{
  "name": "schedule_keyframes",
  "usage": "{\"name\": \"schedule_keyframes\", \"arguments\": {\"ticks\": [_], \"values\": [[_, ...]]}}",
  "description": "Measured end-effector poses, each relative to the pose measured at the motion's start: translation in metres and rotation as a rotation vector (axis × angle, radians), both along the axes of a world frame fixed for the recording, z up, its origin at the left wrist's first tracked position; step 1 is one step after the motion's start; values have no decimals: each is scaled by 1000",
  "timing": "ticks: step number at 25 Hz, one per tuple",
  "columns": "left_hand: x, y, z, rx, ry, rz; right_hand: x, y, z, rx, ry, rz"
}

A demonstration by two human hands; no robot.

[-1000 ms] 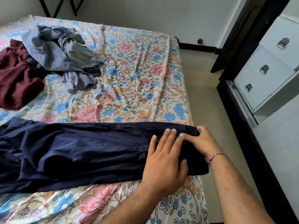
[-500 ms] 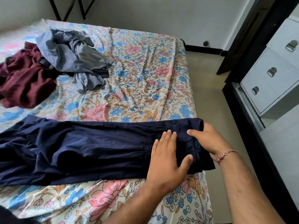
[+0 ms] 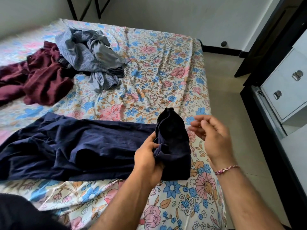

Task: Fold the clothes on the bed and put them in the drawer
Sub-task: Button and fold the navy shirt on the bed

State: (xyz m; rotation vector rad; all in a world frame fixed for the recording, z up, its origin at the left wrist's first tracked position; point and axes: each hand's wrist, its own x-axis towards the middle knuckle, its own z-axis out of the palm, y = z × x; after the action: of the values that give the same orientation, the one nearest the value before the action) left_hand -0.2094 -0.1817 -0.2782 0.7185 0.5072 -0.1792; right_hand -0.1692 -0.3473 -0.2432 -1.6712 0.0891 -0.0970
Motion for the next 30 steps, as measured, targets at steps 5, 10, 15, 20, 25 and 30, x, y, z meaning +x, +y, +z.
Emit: {"name": "schedule_keyframes", "arguments": {"ticks": [5, 10, 15, 20, 25, 30], "values": [[-3, -1, 6, 143, 18, 131, -3, 35, -57, -478, -21, 273], [-27, -11, 39, 904, -633, 233, -15, 75, -70, -1279, -209, 301], [-20, -15, -17, 955, -386, -141, -7, 46, -49, -212, 97, -23], [-12, -24, -35, 1309, -334, -205, -24, 37, -23, 265, 423, 191], [-8, -23, 7, 557, -167, -8, -13, 31, -16, 355, 259, 174], [-2, -55, 24, -176, -220, 58, -2, 14, -15, 128, -114, 49]]}}
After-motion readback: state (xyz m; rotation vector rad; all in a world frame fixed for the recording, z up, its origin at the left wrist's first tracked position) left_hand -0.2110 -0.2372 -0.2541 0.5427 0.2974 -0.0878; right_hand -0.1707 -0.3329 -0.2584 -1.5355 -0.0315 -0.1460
